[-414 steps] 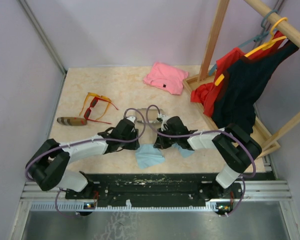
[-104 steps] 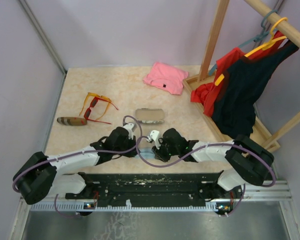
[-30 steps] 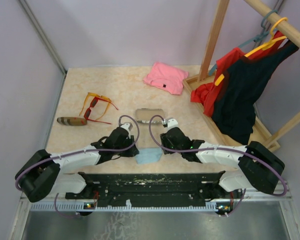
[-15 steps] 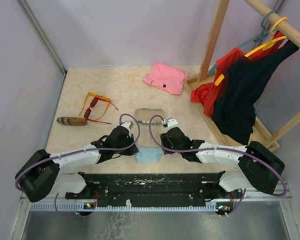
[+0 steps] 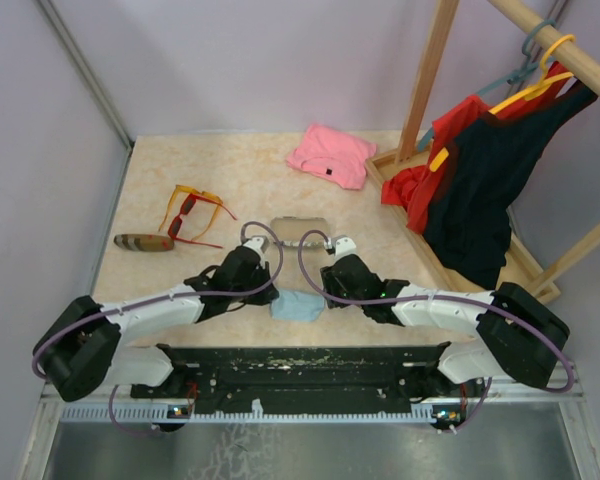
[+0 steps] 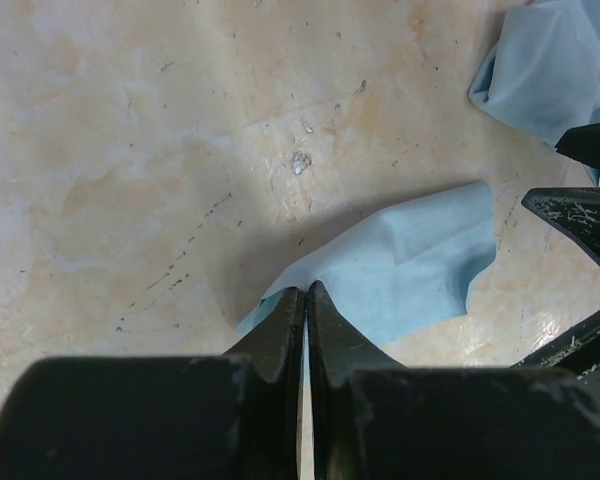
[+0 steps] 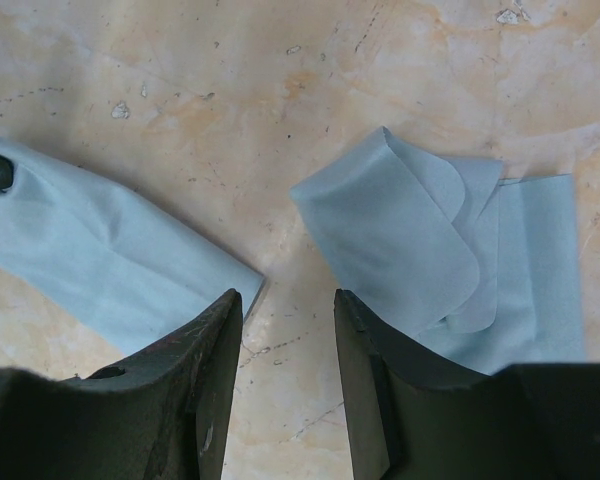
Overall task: Organize the sunglasses
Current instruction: Pick up the glasses cleaning cloth from the center of the board.
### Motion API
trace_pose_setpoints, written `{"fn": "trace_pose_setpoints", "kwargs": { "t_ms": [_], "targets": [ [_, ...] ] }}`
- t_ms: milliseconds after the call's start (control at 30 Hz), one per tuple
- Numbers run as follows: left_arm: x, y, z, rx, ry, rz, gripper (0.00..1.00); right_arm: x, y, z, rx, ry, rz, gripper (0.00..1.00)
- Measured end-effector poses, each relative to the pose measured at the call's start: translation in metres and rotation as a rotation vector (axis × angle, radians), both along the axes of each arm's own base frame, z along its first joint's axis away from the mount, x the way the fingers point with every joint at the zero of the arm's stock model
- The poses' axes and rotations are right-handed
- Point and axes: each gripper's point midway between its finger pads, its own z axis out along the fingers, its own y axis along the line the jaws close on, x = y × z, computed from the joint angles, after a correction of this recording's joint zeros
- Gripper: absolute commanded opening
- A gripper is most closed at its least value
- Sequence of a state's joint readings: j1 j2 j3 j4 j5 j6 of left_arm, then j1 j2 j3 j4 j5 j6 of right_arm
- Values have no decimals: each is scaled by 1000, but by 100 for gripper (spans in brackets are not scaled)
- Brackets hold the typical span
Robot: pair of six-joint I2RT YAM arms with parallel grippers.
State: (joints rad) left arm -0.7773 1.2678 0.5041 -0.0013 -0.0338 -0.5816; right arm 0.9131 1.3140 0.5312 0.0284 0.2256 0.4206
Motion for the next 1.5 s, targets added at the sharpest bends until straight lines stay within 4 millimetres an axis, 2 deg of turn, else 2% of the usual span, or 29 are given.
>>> {"fn": "trace_pose_setpoints", "kwargs": {
  "t_ms": [500,733,967,1233,1367,1500],
  "targets": [
    [22,19,-8,36,15,60,6,1,-1,0,-4,-5,-7,43],
    [25,25,-15,49,38,74,5,1,0,0,6,-1,-14,46],
    [25,26,-16,48,41,76,4,9,16,0,84,49,-64,46],
    [24,26,-17,47,44,73,2,11,30,-14,145,148,-127,46],
    [22,26,-19,46,51,68,1,17,37,-14,181,172,-150,46],
    [20,27,-20,47,54,65,1,17,39,-13,203,189,-165,42]
  ]
}}
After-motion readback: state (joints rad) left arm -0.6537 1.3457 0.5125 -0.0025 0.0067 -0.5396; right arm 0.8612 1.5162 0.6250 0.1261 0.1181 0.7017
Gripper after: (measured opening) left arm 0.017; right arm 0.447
